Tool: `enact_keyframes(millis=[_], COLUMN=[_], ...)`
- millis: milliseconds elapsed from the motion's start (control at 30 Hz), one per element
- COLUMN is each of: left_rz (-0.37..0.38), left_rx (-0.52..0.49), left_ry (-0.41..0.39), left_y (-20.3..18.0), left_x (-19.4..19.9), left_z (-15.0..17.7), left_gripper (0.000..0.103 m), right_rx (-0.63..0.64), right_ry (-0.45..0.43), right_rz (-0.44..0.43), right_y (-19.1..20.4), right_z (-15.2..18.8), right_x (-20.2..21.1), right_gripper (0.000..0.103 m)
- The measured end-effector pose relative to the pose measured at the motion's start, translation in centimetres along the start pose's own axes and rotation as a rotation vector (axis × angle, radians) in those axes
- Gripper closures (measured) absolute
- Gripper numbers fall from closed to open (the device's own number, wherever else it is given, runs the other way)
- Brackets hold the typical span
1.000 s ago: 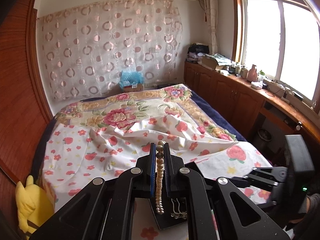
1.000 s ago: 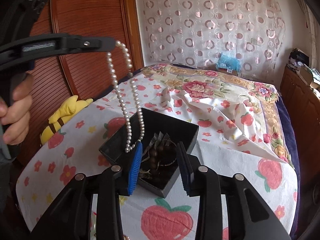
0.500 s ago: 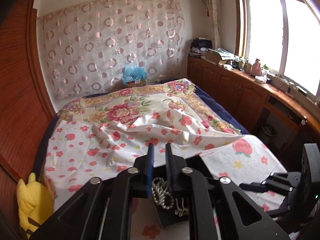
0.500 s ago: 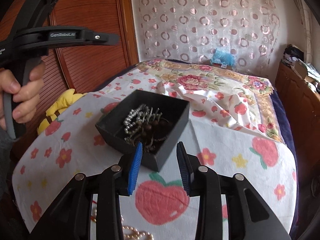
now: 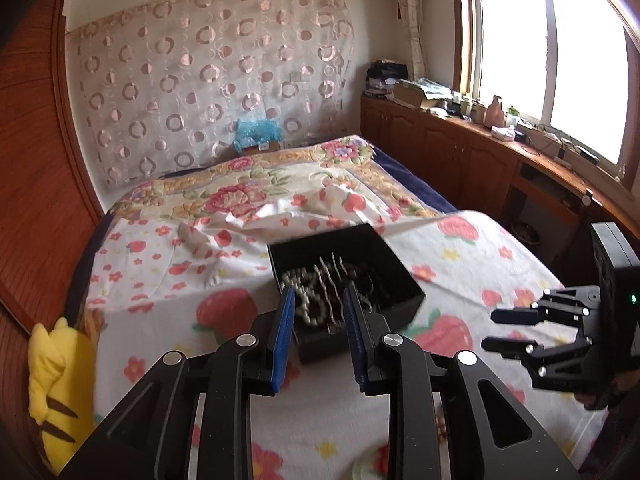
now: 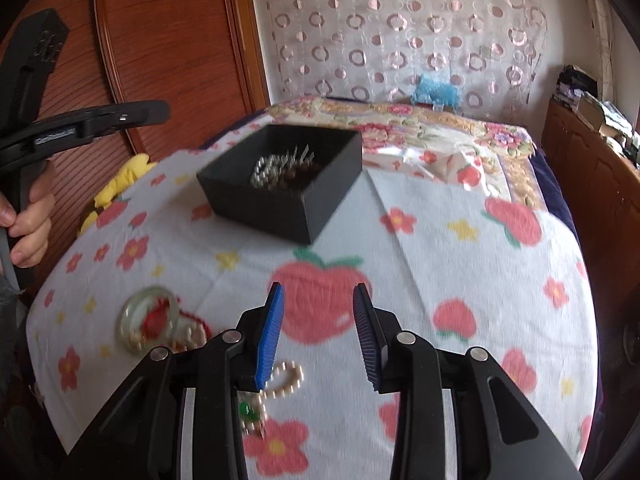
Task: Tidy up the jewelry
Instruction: 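Open both tools and move them back over the jewelry pile, then grasp the pale green jade bangle with the left tool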
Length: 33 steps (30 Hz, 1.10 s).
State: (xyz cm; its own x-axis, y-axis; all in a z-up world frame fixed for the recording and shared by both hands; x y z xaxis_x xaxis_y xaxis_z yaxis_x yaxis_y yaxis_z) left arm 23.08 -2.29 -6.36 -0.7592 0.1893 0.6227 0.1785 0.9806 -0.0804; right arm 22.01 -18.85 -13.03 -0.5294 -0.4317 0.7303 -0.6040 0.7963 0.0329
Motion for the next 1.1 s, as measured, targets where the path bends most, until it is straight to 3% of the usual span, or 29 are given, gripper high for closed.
enact_keyframes(millis=[100,533,833,1100], left_rz=[0.008,-0.001,0.01,0.033], left_rx=[-0.004,0.02,0.048,0.057], left_ry=[0.033,0.179,0.232,0.253], left_y=[-0.2,0.5,0.9,0.5], left_x=[0.3,-0.7,-1.2,-1.6], left_z=[2.1,10.2,13.1,13.5], left_gripper=[0.076,0.075,0.075,0.075], right_rx=[0.006,0.02,0.056,0.077], right_ry=[0.034,0.115,0.09,0.092], right_rz=[-0.026,-0.047,-0.003,0.015], right_y=[0.7,2.0,1.7,1.7], right_z=[1.3,4.1,3.7,3.8], right_x=[-0.1,-1.0,-1.5,-1.4], right_gripper=[0.073,0.081,0.084,0.084])
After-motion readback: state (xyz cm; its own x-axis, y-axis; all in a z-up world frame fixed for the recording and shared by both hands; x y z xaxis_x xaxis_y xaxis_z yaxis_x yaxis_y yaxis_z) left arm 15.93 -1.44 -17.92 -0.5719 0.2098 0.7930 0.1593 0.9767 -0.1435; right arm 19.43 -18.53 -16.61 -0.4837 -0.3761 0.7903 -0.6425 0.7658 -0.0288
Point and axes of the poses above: each gripper's, at about its wrist camera, not at the fingertips, and x roughly against the way its jaws point, y to its left, z to its underside, the point moved 9 cm from there along -x, roughly the way its jaws point, and after that the axes turned 8 degrees about x, right-handed, at the moved point
